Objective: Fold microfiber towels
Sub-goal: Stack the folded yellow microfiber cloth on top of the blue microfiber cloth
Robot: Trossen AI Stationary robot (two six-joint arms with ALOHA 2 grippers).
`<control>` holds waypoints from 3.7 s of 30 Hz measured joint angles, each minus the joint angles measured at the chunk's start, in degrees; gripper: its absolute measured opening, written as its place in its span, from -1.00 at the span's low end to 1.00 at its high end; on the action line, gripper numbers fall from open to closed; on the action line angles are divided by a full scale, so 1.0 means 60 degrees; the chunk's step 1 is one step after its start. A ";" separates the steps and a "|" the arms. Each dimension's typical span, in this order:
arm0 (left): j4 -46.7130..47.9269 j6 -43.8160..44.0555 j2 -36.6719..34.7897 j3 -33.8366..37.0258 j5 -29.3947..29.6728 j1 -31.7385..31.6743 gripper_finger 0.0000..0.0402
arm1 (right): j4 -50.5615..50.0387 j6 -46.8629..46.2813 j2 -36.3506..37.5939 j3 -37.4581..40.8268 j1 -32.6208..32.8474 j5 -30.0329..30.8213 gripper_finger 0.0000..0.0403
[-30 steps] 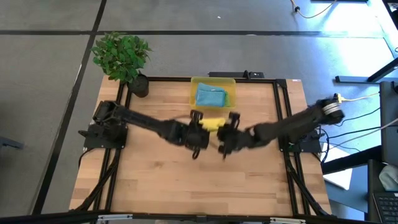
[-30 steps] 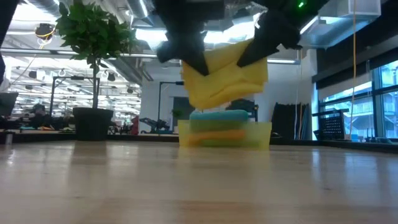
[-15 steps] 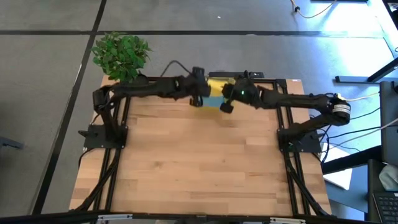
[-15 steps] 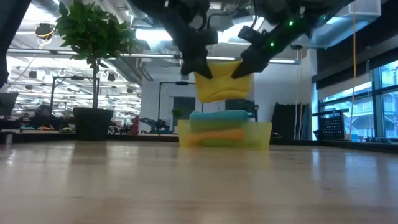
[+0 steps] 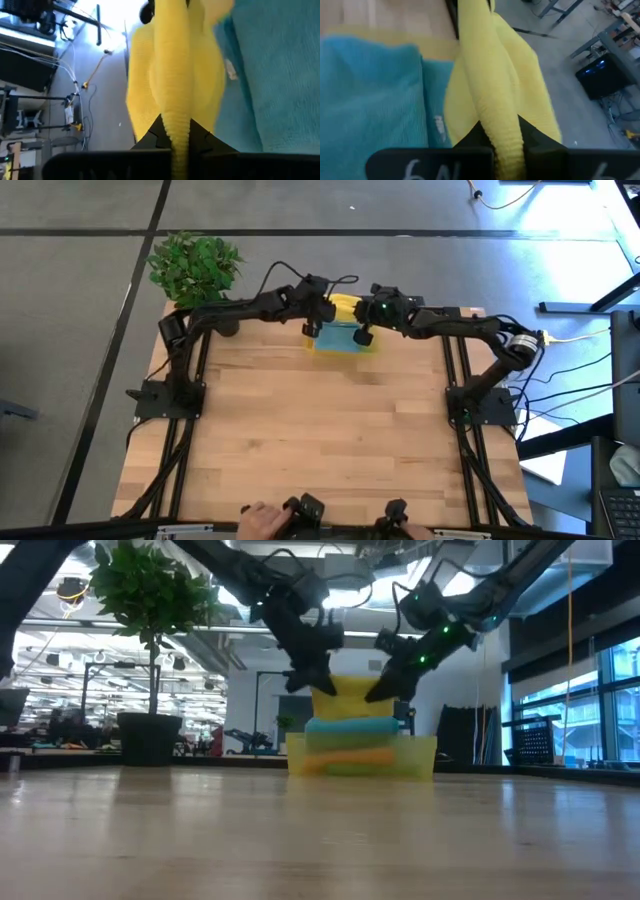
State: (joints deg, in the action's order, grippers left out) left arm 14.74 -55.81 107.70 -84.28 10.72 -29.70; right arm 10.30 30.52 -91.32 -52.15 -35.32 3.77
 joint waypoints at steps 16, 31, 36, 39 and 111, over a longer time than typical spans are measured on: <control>0.0274 -0.0539 0.0419 0.0002 0.2454 0.1089 -1.00 | 0.0479 0.1866 -0.0730 0.0005 0.0742 0.2268 -0.92; -0.0447 -0.0467 0.0406 0.1682 0.2723 0.1906 -0.98 | -0.1025 0.1922 -0.0800 0.0023 0.2084 0.2836 -0.87; -0.0309 -0.0298 0.0368 0.1727 0.2878 0.2197 -0.90 | -0.1169 0.1964 -0.0785 0.0023 0.2417 0.2953 -0.84; -0.0276 -0.0460 0.0328 0.1736 0.2932 0.2349 -0.88 | -0.1328 0.1972 -0.0768 0.0023 0.2539 0.3139 -0.89; -0.8747 0.6519 0.0878 0.5324 -0.3419 0.0602 -0.60 | 0.7144 -0.3617 -0.2464 0.3229 0.0086 -0.3290 -0.65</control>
State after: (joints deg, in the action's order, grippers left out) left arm -37.74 -16.70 112.97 -52.34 -9.79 -26.09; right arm 53.17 8.82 -106.10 -32.77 -34.81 -15.97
